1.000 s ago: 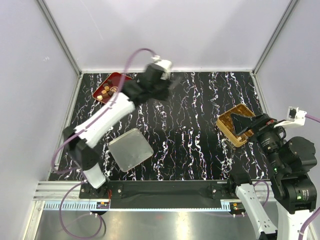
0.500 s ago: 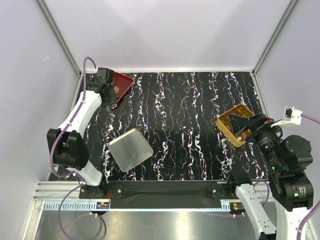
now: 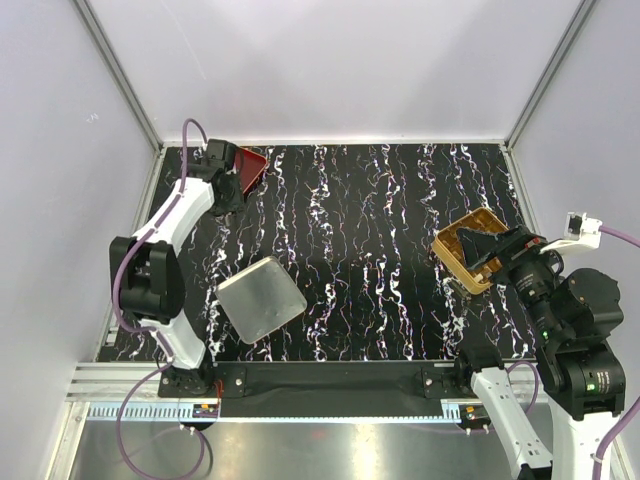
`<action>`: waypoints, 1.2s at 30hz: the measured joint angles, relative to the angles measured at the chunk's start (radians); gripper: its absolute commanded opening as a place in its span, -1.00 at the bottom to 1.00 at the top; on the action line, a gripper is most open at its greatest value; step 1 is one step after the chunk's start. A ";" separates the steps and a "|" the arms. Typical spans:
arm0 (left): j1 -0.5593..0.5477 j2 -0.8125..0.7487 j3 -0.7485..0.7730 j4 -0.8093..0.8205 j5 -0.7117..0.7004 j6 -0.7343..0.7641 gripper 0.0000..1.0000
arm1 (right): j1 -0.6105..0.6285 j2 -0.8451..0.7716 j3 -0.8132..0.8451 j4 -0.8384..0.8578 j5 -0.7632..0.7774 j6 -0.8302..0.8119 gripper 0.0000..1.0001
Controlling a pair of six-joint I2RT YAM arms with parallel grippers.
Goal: Pack the chocolate
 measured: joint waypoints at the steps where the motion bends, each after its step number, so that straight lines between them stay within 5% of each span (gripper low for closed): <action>1: 0.000 0.011 0.000 0.000 0.000 0.002 -0.14 | 0.000 0.000 0.000 0.000 0.000 -0.001 0.99; 36: 0.023 0.076 0.033 -0.013 0.019 0.006 -0.17 | 0.000 0.006 0.000 0.003 0.002 -0.016 0.99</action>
